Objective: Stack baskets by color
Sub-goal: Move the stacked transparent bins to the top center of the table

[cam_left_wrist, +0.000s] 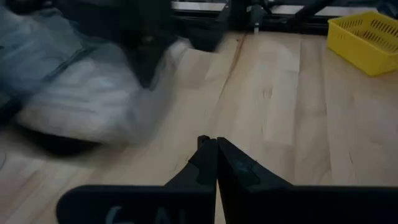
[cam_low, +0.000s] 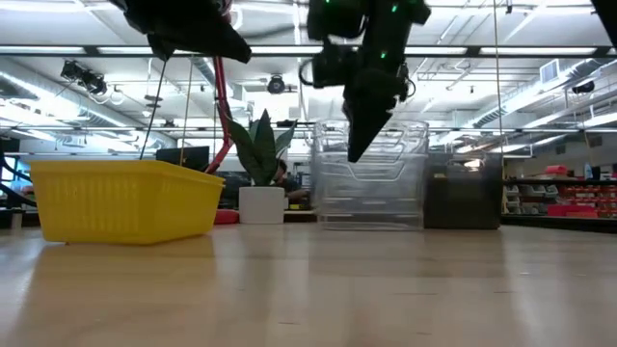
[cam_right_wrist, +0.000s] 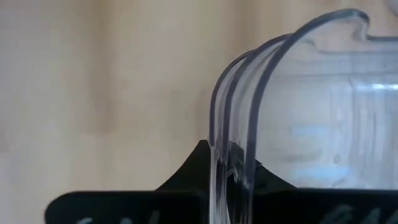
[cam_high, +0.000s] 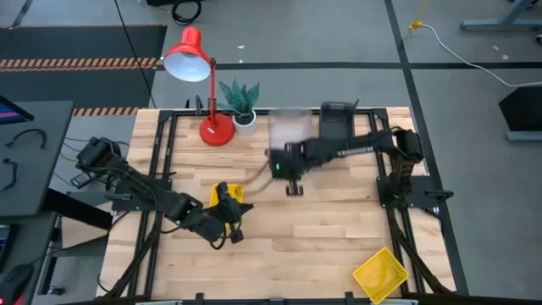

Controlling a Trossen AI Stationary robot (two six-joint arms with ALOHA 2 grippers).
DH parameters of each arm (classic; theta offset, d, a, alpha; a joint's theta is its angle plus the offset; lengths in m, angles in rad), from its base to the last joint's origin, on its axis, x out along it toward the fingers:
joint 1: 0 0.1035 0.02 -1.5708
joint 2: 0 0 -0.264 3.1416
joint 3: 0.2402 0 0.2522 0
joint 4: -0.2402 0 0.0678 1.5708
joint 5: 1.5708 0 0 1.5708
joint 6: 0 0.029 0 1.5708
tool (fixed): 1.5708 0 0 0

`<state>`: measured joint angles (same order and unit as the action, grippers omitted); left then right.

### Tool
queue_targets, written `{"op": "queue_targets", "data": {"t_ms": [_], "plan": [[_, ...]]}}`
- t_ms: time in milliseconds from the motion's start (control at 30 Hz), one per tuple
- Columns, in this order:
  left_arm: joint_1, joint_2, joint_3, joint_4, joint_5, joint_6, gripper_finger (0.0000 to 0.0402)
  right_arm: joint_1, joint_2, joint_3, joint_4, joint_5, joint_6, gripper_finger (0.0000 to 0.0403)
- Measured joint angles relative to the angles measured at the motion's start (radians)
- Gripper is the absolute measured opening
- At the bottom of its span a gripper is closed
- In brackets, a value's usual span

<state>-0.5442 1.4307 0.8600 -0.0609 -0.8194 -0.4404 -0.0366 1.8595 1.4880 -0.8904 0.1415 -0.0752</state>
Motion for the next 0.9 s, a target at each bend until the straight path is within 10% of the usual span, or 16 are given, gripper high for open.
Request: {"op": "queue_targets", "data": {"t_ms": [900], "plan": [[-0.032,0.001,0.0,-0.05,0.004,-0.048,0.0007,-0.25,-0.019,0.0,-0.12,-0.089,-0.093,0.0041]]}}
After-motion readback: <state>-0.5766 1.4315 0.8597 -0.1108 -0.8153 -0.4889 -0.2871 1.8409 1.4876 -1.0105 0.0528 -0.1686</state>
